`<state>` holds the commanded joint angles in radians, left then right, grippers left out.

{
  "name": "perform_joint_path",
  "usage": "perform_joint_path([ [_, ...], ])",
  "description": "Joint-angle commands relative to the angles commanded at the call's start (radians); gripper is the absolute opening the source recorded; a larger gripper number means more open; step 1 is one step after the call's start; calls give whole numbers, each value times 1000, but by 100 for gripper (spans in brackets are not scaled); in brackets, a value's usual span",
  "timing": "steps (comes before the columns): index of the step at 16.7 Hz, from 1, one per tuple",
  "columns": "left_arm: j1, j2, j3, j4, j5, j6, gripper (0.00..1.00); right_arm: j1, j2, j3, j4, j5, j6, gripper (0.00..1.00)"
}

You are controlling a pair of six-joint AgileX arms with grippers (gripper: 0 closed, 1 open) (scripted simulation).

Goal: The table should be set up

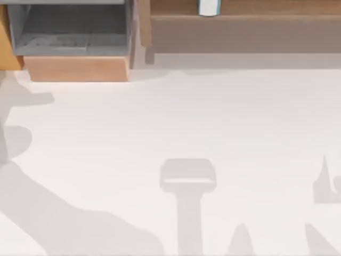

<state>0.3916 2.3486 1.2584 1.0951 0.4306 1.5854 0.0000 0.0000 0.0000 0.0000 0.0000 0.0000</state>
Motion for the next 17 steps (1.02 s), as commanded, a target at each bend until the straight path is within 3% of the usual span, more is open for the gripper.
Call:
perform_joint_path([
  [3, 0, 0, 0, 0, 0, 0, 0, 0, 0, 0, 0, 0, 0, 100],
  [16, 0, 0, 0, 0, 0, 0, 98, 0, 0, 0, 0, 0, 0, 100],
  [17, 0, 0, 0, 0, 0, 0, 100, 0, 0, 0, 0, 0, 0, 100],
])
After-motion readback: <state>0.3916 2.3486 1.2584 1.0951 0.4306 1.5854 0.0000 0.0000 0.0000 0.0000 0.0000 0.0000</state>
